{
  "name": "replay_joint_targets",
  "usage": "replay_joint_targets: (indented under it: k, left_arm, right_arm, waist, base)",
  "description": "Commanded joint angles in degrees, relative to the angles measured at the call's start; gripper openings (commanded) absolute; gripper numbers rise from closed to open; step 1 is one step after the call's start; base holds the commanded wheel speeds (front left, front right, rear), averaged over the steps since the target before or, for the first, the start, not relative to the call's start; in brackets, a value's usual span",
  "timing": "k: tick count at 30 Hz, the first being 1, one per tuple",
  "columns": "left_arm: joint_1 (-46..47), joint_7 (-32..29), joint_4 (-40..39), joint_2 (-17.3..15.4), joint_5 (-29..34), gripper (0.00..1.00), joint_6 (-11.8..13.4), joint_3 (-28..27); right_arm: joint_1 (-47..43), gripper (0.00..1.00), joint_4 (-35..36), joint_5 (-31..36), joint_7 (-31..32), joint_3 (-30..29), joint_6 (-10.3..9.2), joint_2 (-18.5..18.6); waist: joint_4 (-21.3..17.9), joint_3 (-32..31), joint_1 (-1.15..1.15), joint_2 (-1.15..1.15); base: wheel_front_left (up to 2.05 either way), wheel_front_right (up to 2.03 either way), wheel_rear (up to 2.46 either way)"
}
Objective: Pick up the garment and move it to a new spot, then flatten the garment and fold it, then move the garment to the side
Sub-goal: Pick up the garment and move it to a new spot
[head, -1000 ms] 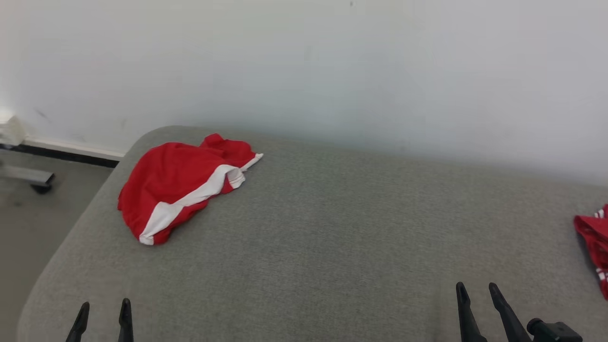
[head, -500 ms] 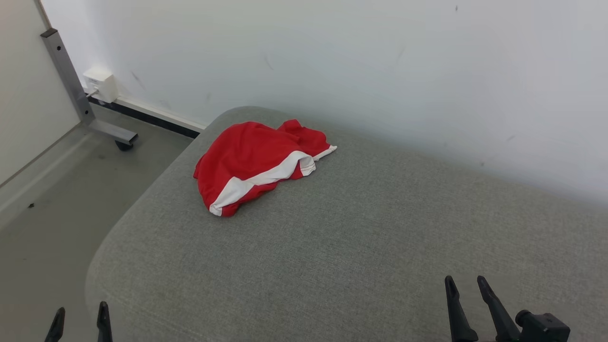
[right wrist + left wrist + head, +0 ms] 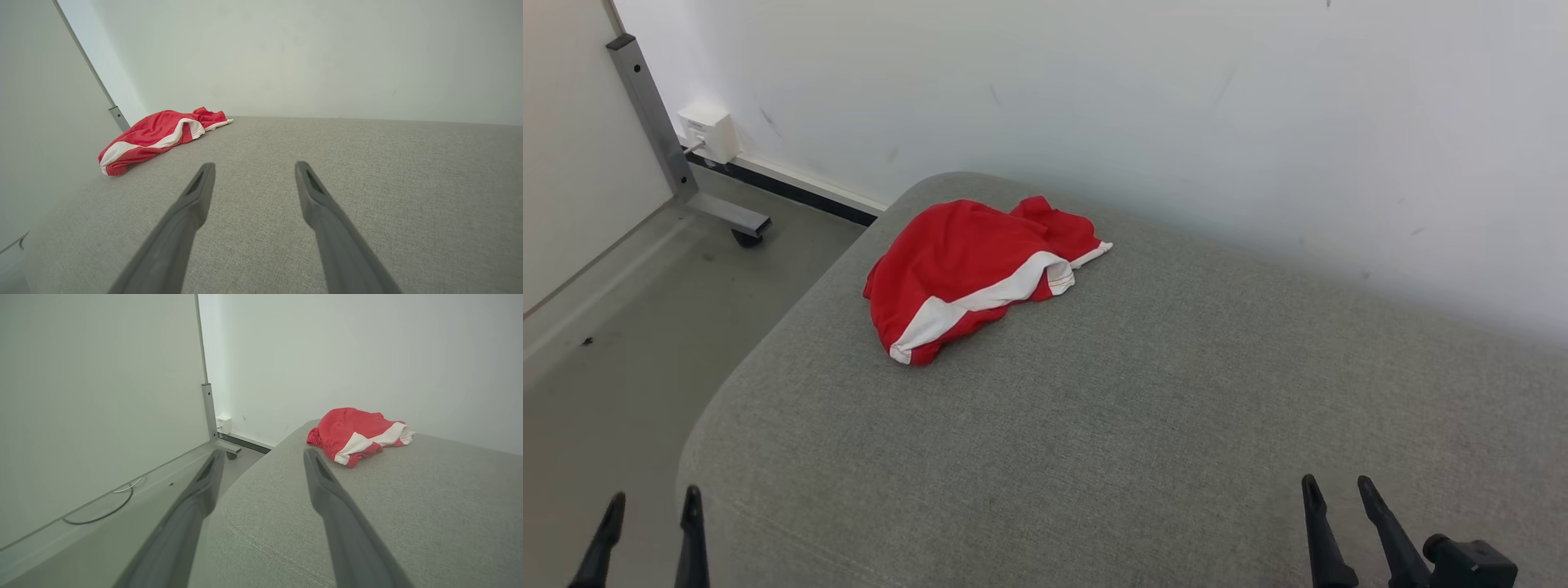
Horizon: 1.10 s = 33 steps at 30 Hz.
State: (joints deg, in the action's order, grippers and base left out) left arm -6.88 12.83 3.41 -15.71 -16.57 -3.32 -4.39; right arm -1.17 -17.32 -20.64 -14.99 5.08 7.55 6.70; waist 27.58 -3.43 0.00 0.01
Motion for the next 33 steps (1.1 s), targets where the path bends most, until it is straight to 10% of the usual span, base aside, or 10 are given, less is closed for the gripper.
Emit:
replay_joint_targets:
  k: [1,33]
  left_arm:
    - [2.2,-0.7,0.5,-1.1,0.0,1.00,-0.4,-0.1]
    - [56.3,-7.5,27.9,-15.6,-8.7,1.00,-4.2,4.4]
  right_arm:
    - [0.1,1.00,0.8,0.4,-0.3,-0.4,-0.15,0.5]
    - [9.9,1.00,11.6,5.9,0.2,-10.3,-0.15,4.6]
  waist:
    - [-1.3,1.0,0.00,-0.01]
    - [-31.0,31.4,0.00,-0.01]
  base:
    - [0.00,0.00,0.00]
    - [0.00,0.00,0.00]
